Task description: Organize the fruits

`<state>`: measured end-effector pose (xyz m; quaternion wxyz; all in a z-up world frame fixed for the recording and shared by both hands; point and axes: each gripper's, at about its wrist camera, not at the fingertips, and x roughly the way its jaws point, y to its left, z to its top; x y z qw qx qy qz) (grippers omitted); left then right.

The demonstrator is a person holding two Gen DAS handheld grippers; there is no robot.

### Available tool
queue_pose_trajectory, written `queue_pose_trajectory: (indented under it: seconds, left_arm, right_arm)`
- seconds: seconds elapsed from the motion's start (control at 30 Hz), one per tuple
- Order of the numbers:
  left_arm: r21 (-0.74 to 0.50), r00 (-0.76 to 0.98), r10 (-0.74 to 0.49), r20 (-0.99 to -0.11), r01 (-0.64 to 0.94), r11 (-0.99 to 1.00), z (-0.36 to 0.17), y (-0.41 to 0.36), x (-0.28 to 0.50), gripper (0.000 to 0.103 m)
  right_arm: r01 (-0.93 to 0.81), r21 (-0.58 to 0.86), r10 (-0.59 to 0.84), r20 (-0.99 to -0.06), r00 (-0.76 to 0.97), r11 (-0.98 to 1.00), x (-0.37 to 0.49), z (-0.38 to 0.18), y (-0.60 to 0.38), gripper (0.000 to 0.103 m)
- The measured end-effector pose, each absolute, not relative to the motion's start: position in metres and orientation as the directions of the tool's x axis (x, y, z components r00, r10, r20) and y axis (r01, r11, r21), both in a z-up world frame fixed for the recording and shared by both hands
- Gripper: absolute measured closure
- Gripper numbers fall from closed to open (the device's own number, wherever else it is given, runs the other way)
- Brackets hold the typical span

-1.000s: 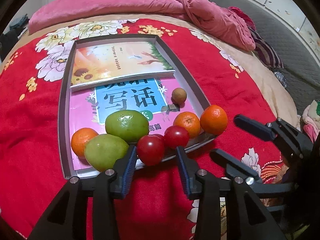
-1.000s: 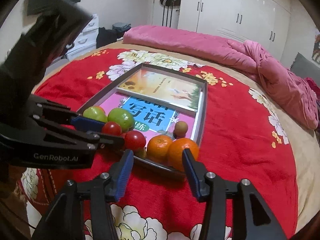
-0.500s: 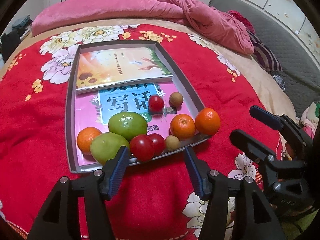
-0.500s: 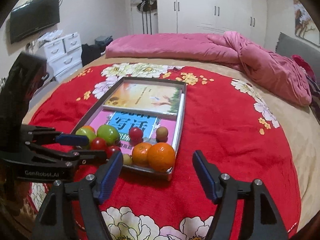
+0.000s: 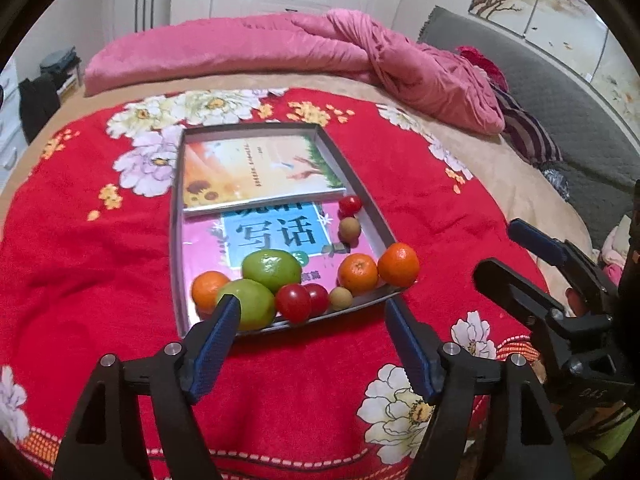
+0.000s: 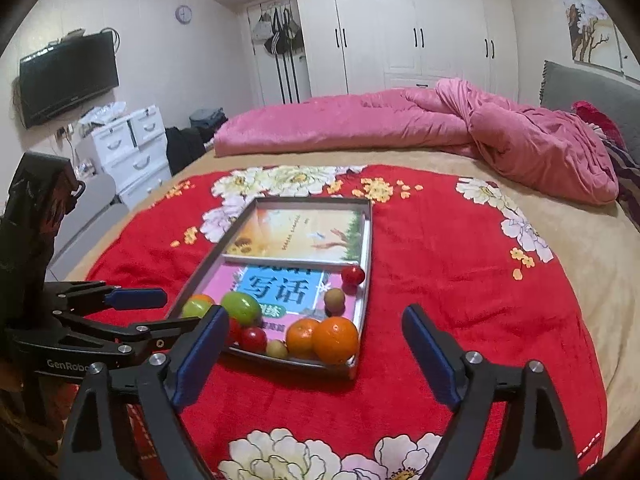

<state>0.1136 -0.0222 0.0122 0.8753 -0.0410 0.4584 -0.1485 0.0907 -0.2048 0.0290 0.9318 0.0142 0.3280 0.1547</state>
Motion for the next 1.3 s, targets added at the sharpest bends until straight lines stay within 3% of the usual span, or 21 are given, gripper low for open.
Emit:
queue_pose_trajectory:
  seconds: [0.2, 0.63, 1.3]
  left_arm:
    - [-0.192, 0.576, -0.256, -0.776, 0.171, 0.966, 0.025, -0.013, 0.090, 0.025]
    - [-0.178, 0.590, -0.186, -0.785, 0.073, 0.981, 0.023, 0.009, 0.038, 0.025]
    - [-0.170, 0.574, -0.154, -0.805, 0.026, 0.985, 0.006, 0.005, 0.024, 0.025]
  right_arm:
    - [-0.282, 0.125, 0.299, -0.595, 0.746, 0.951, 0.079, 0.043, -0.203, 0.001]
    - [-0.248, 0.160, 0.290, -0.669, 0.685, 0.955, 0.038, 0.026, -0.200, 0.001]
    - [-0.285, 0.158, 0.314, -0.681, 0.662, 0.945, 0.025, 0.010, -0.187, 0.001]
